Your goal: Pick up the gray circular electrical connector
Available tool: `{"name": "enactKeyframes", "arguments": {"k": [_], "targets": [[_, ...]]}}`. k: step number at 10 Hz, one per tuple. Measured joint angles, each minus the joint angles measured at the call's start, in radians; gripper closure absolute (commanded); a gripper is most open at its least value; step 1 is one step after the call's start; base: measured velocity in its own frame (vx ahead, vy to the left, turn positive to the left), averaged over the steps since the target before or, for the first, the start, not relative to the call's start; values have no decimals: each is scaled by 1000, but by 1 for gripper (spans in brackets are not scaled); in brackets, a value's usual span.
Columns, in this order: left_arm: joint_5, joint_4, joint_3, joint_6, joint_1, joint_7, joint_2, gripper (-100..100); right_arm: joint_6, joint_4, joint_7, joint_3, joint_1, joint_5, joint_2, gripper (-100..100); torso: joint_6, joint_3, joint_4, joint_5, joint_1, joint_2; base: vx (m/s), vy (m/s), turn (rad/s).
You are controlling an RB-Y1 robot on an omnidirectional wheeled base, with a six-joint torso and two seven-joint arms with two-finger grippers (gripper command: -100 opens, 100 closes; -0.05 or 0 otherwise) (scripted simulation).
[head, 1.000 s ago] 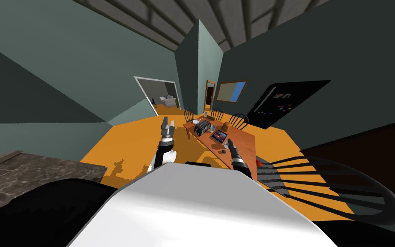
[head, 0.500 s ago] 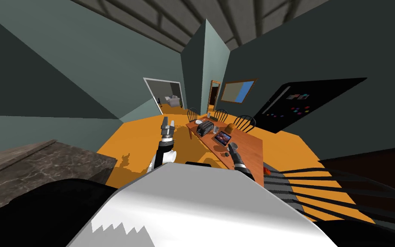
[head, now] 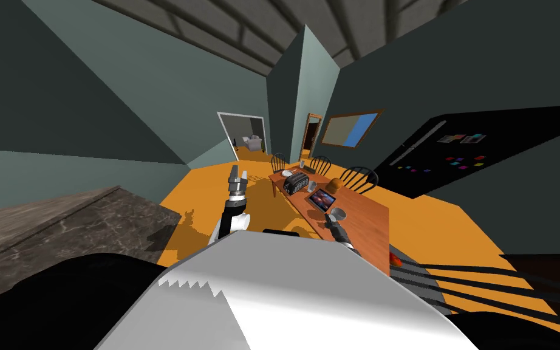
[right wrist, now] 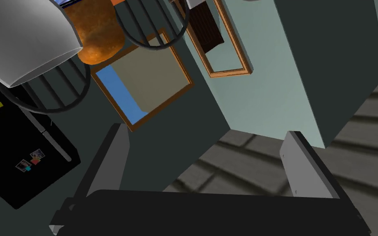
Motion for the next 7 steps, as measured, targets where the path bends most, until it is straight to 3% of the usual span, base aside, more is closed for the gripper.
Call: {"name": "enactKeyframes", "arguments": {"k": [3,7], "targets": [[0,0,0,0,0,0,0,0,36,23,87,-6,42,4,-8,-100,1,0,0,0,0,0,31,11,179],[0,0,0,0,0,0,0,0,77,94,212,-17,82,6,-25,-100,1,0,0,0,0,-1,38,11,186]]}}
